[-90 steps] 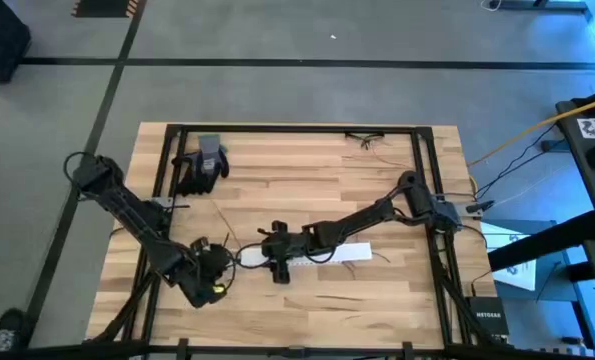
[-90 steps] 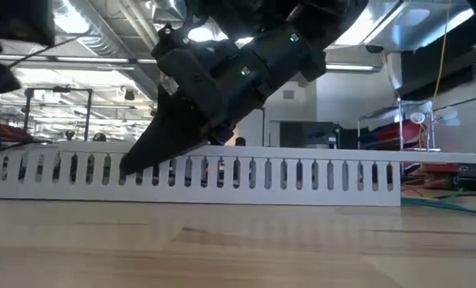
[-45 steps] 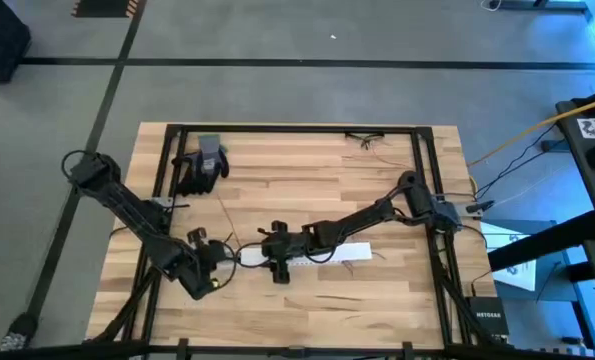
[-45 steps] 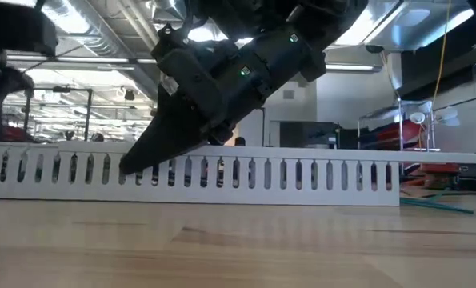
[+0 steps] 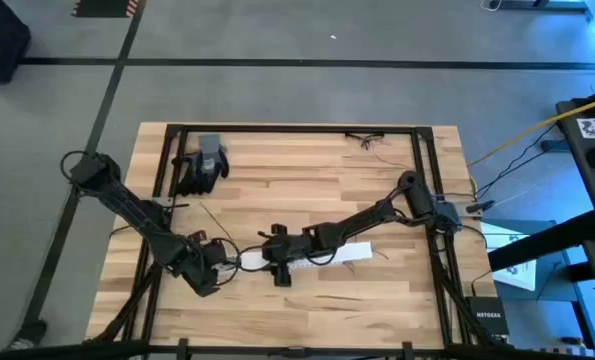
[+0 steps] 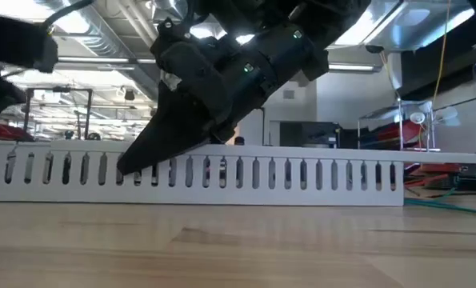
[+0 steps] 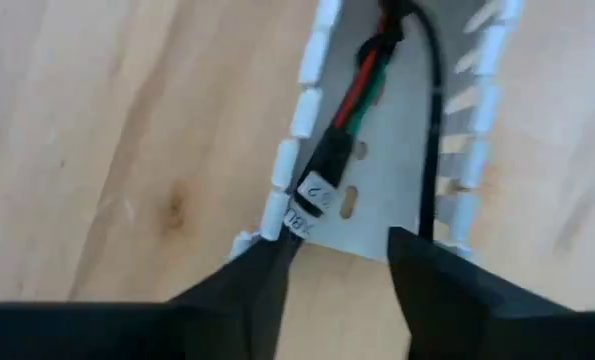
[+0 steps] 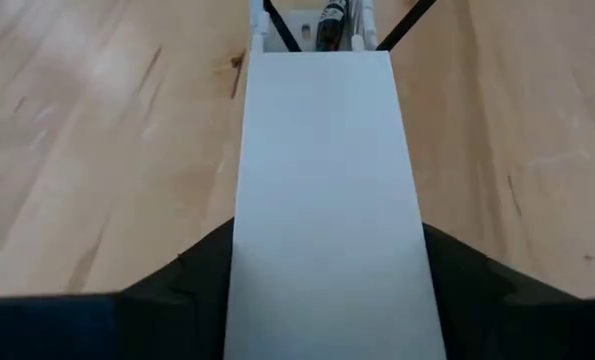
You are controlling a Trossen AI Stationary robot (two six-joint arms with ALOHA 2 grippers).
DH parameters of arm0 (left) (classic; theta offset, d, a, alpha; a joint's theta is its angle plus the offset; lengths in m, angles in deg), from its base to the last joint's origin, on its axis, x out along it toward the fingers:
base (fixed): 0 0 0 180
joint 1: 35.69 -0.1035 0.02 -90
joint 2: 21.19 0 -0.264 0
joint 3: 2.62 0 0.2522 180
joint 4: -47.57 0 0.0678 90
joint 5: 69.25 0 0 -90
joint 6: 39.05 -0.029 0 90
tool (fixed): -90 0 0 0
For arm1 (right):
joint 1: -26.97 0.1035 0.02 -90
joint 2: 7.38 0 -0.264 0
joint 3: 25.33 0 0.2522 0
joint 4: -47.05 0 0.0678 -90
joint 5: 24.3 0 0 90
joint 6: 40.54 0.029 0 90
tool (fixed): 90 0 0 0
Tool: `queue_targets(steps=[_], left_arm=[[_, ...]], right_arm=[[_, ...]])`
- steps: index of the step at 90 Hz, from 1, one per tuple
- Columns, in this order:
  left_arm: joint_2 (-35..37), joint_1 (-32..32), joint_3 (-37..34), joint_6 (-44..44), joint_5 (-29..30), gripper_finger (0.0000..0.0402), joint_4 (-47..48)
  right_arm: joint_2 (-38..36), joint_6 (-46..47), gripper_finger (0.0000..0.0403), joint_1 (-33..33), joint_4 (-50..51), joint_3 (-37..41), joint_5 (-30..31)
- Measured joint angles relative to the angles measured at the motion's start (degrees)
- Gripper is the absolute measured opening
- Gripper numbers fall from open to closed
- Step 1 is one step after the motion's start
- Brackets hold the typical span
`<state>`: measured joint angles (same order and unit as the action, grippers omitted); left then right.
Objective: Ziptie cables
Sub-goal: Close the white cable duct
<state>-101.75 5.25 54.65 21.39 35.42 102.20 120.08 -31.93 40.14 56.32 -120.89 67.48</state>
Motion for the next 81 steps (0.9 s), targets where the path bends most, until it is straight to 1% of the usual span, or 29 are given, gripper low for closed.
queue_targets(steps=[7, 17, 25, 32, 39, 51, 63, 81], left_arm=[[0.43, -0.47, 1.42, -0.88, -0.55, 0.0193, 1.70], [1.24, -1.08, 2.81, -2.13, -0.45, 0.0194, 3.73], [1.98, -1.94, 3.23, -2.32, 0.61, 0.0188, 4.01], [2.46, -2.87, 3.20, -0.60, 3.17, 0.0181, 5.66], [2.89, -3.59, 3.20, 0.49, 4.87, 0.0175, 5.40], [3.09, -3.70, 3.20, -0.30, 5.01, 0.0171, 5.19], [4.54, -4.67, 3.20, -0.34, 5.28, 0.0171, 3.01], [4.64, -5.45, 3.19, 3.16, 5.18, 0.0175, 2.96]], right_arm=[[0.00, 0.06, 0.0227, 0.00, 0.00, 0.00, -0.03], [0.00, 0.20, 0.0227, 0.00, -0.02, 0.00, 0.02], [0.00, 0.51, 0.0227, -0.02, -0.20, 0.00, 0.10], [0.02, 0.55, 0.0227, -0.07, -0.21, 0.00, 0.10], [0.02, 0.52, 0.0227, -0.07, -0.20, 0.00, 0.10], [0.02, 0.48, 0.0227, -0.07, -0.17, 0.00, 0.08], [0.02, 0.39, 0.0227, -0.07, -0.17, 0.00, 0.08], [0.02, 0.35, 0.0227, -0.07, -0.15, 0.00, 0.06]])
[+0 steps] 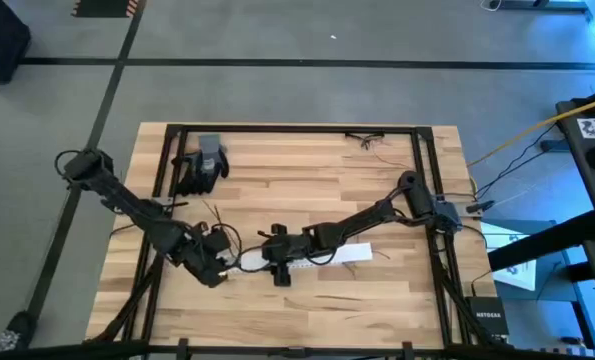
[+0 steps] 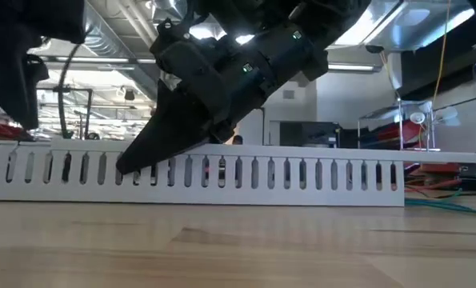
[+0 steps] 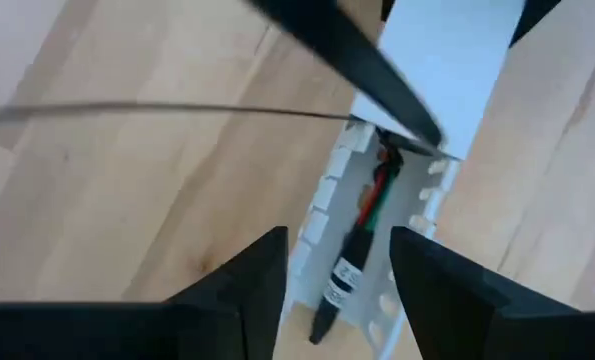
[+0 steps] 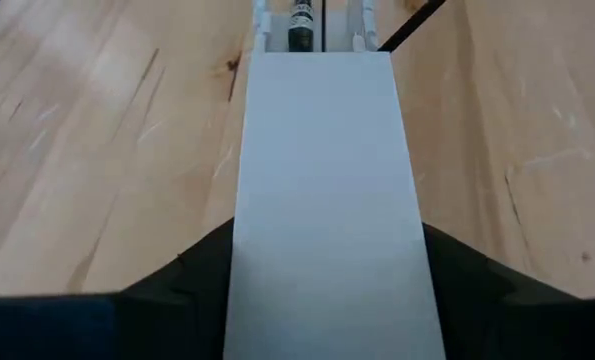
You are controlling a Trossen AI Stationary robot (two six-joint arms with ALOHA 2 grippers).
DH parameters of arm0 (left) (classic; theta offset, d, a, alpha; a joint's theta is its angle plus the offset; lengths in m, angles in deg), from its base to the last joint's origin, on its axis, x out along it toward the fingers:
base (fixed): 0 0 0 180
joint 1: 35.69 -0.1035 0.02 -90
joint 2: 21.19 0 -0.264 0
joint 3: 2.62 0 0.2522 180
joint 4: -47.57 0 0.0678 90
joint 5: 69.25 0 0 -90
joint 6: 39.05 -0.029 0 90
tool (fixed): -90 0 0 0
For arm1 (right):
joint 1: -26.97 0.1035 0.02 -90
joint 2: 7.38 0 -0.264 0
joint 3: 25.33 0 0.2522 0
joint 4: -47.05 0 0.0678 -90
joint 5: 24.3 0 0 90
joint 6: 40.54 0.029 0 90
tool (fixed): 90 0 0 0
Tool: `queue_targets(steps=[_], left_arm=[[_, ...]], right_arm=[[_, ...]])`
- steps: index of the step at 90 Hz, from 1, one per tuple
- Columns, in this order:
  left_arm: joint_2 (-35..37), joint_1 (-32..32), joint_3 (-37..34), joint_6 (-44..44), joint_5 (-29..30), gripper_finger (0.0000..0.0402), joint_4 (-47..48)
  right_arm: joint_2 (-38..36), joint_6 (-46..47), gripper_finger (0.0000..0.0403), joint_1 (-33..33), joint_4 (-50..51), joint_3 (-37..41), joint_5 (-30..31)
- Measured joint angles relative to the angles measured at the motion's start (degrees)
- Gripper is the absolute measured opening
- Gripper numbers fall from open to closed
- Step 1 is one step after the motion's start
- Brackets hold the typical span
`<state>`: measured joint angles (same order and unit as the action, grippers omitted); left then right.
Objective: Ziptie cables
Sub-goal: Close the white cable duct
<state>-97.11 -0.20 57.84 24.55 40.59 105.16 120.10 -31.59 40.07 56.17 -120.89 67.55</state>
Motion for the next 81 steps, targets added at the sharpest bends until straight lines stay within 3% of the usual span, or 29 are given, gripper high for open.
queue_targets(steps=[17, 36, 53, 70, 81], left_arm=[[-0.02, -0.67, -0.56, 2.47, 0.08, 0.0212, 2.51], [-0.07, 3.41, -0.80, 4.26, -0.32, 0.0242, 2.21], [-0.09, 6.16, -2.41, 8.64, 8.43, 0.0238, 1.76], [-0.15, 4.68, -8.01, 14.17, 10.20, 0.0237, -7.80], [-0.15, 3.58, -9.95, 17.23, 14.81, 0.0237, -11.57]], right_arm=[[0.00, -0.04, 0.0227, 0.00, 0.02, 0.00, -0.43], [0.00, -0.25, 0.0227, -0.04, 0.17, 0.00, -0.94], [0.00, -0.35, 0.0227, -0.04, 0.16, 0.00, -0.96], [0.00, -0.35, 0.0227, -0.04, 0.09, 0.00, -0.99], [0.00, -0.35, 0.0227, -0.04, 0.09, 0.00, -1.00]])
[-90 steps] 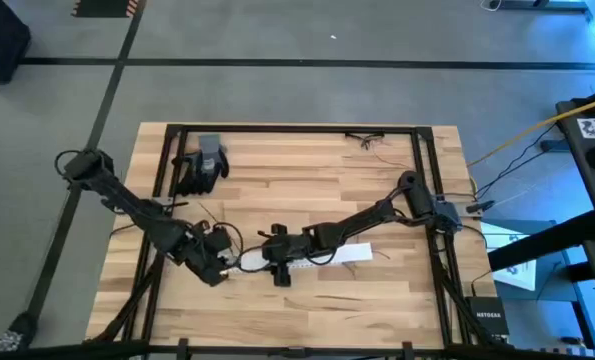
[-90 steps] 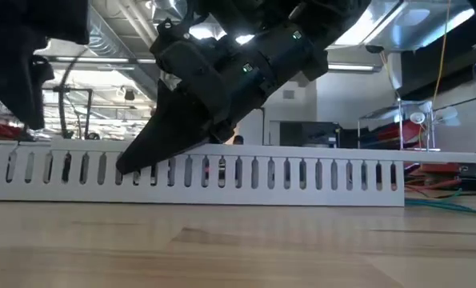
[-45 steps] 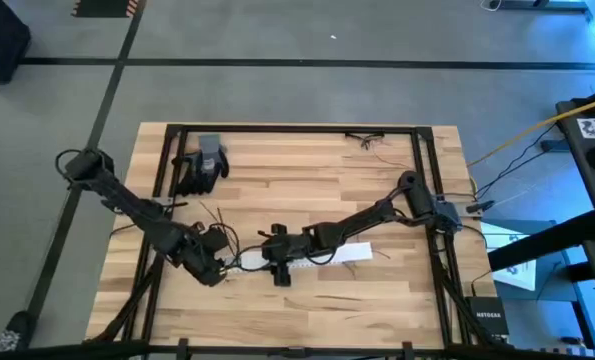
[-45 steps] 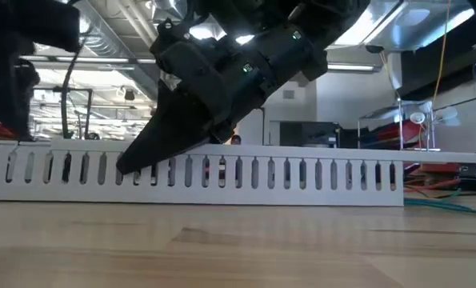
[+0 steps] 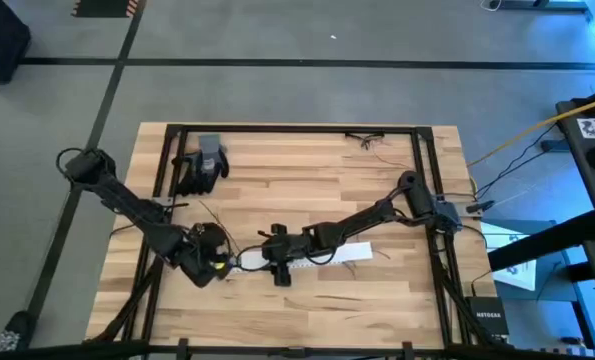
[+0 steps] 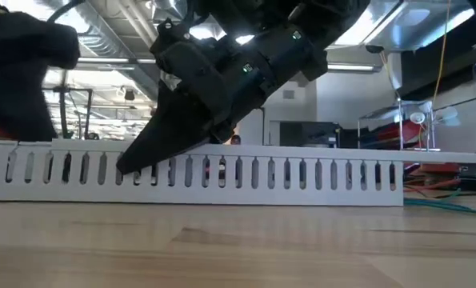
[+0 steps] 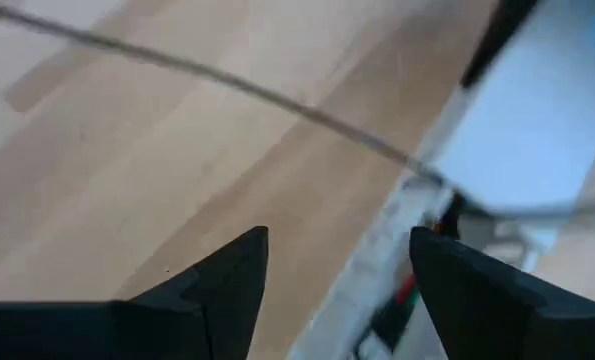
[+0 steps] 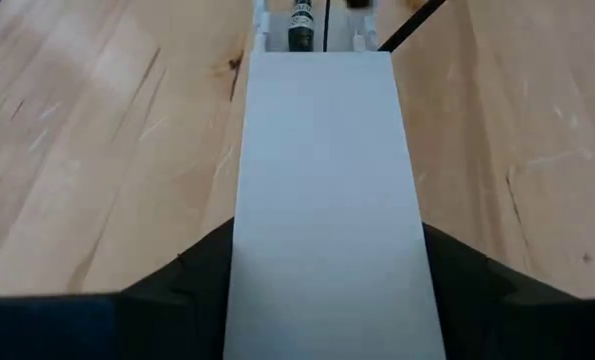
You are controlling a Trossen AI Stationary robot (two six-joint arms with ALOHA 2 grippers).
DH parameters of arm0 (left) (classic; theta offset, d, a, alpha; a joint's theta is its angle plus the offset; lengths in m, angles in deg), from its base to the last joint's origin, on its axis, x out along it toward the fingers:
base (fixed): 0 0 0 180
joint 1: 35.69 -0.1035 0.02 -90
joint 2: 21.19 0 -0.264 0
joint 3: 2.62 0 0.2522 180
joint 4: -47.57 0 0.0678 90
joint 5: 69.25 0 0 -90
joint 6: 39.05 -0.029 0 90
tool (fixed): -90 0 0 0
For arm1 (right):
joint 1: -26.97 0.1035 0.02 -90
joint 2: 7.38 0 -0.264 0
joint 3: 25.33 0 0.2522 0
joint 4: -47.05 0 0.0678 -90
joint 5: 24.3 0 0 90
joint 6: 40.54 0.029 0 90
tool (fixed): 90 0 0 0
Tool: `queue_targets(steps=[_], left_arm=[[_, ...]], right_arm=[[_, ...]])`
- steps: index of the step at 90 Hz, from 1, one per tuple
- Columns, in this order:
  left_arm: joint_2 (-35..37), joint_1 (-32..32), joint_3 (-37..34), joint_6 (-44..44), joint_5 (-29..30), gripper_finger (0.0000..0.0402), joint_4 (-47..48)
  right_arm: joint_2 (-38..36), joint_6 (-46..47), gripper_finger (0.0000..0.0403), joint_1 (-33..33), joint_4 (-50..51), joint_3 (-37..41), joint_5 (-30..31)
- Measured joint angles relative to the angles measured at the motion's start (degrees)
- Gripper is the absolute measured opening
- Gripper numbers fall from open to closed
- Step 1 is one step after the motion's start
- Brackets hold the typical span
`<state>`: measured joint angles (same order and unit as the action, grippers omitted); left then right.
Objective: Ziptie cables
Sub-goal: Close the white cable duct
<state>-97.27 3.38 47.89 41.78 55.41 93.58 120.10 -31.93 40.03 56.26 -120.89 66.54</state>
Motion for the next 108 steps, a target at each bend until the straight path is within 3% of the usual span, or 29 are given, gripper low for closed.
queue_targets(steps=[11, 32, 56, 77, 108], left_arm=[[0.02, -1.53, 0.04, 1.95, 3.61, 0.0237, -0.22], [0.04, -3.60, 0.04, -0.63, 3.69, 0.0237, -4.68], [0.07, -3.36, 0.06, -2.75, -7.94, 0.0237, -3.54], [0.07, -4.37, 0.08, -2.96, -2.00, 0.0237, -5.40], [0.07, -6.68, 0.08, -4.80, -1.77, 0.0233, -6.17]], right_arm=[[0.00, 0.01, 0.0227, 0.00, 0.00, 0.00, 0.00], [0.00, 0.00, 0.0227, 0.02, 0.02, 0.00, 0.00], [0.00, -0.04, 0.0227, 0.04, 0.12, 0.00, -0.03], [0.00, -0.07, 0.0227, 0.04, 0.08, -0.01, -0.03], [0.00, -0.09, 0.0227, 0.02, 0.08, 0.00, -0.05]])
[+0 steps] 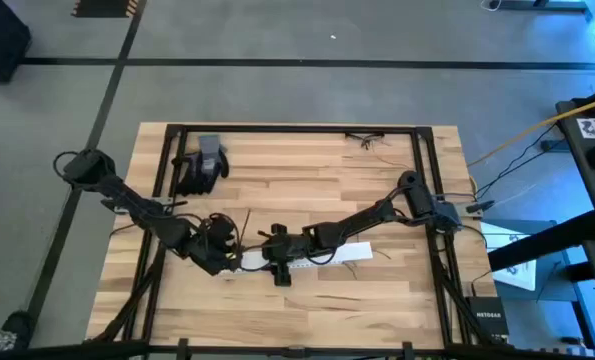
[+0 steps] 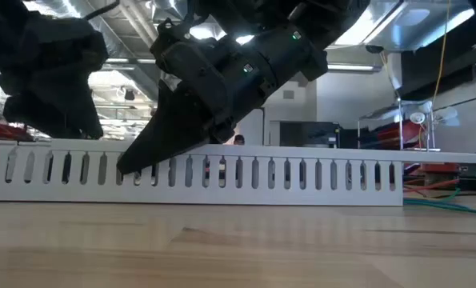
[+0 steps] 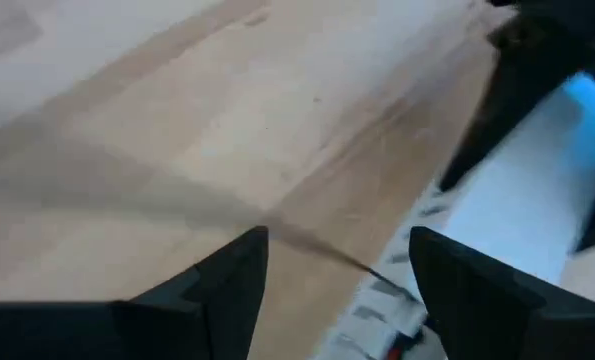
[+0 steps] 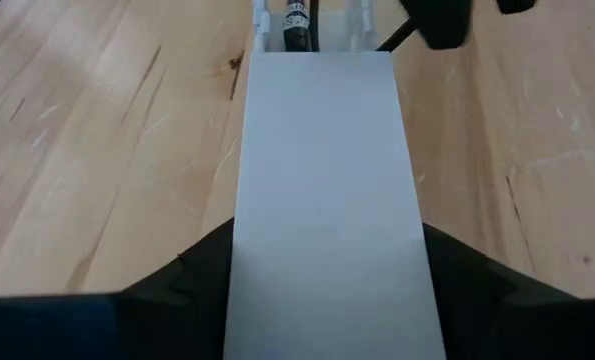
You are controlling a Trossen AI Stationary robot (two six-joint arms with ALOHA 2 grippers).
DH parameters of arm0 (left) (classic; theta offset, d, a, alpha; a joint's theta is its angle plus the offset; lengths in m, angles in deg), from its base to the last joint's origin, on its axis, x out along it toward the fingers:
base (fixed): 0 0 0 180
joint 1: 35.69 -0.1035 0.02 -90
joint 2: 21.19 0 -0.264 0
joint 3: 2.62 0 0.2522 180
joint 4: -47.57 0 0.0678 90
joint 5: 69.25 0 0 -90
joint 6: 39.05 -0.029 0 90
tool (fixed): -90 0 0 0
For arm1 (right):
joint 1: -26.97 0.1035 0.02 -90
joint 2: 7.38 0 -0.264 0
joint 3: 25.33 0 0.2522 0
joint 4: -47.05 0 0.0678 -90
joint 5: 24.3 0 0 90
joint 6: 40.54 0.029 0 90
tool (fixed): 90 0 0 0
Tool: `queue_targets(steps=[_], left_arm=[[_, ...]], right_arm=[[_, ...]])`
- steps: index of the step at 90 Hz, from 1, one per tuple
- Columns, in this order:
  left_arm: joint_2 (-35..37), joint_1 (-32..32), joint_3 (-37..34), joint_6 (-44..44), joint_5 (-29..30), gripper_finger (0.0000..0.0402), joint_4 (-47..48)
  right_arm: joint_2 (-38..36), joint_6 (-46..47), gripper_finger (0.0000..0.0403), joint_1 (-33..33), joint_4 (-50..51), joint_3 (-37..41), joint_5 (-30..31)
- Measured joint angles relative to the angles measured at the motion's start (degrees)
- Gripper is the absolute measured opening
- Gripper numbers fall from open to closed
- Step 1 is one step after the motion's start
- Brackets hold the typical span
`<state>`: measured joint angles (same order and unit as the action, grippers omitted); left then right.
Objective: Ziptie cables
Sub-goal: Close the white cable duct
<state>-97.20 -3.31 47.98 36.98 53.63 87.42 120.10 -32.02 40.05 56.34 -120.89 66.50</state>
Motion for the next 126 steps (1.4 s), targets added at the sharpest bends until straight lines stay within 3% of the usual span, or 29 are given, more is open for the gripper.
queue_targets(steps=[11, 29, 35, 54, 74, 98, 114, 126], left_arm=[[0.00, -0.36, 0.00, -0.58, 0.26, 0.0190, 0.14], [0.00, -0.97, 0.00, -4.52, 0.79, 0.0036, -0.47], [0.00, -0.57, 0.00, -5.93, 0.85, 0.0012, -1.92], [0.00, 2.72, 3.81, -7.41, 0.85, 0.0001, -2.93], [0.00, 7.82, 4.44, -1.49, 0.34, 0.0000, -2.34], [-1.47, 11.66, 3.90, 2.50, 0.46, 0.0004, 5.52], [-2.65, 12.31, 3.72, 2.72, -6.53, 0.0042, 5.28], [-3.65, 12.50, 3.72, 2.49, -7.76, 0.0092, 5.20]], right_arm=[[0.00, 0.00, 0.0227, 0.01, 0.00, 0.00, 0.02], [0.00, 0.00, 0.0227, 0.01, 0.09, -0.01, 0.00], [0.00, -0.02, 0.0227, 0.02, 0.11, -0.02, 0.02], [0.00, -0.22, 0.0227, 0.03, 0.15, -0.02, 0.35], [0.00, -0.07, 0.0227, 0.04, 0.28, -0.03, 0.94], [0.00, 0.09, 0.0227, 0.04, 0.37, -0.04, 1.01], [0.00, 0.19, 0.0227, 0.02, 0.37, -0.04, 1.08], [0.00, 0.02, 0.0227, 0.02, 0.37, -0.04, 1.07]])
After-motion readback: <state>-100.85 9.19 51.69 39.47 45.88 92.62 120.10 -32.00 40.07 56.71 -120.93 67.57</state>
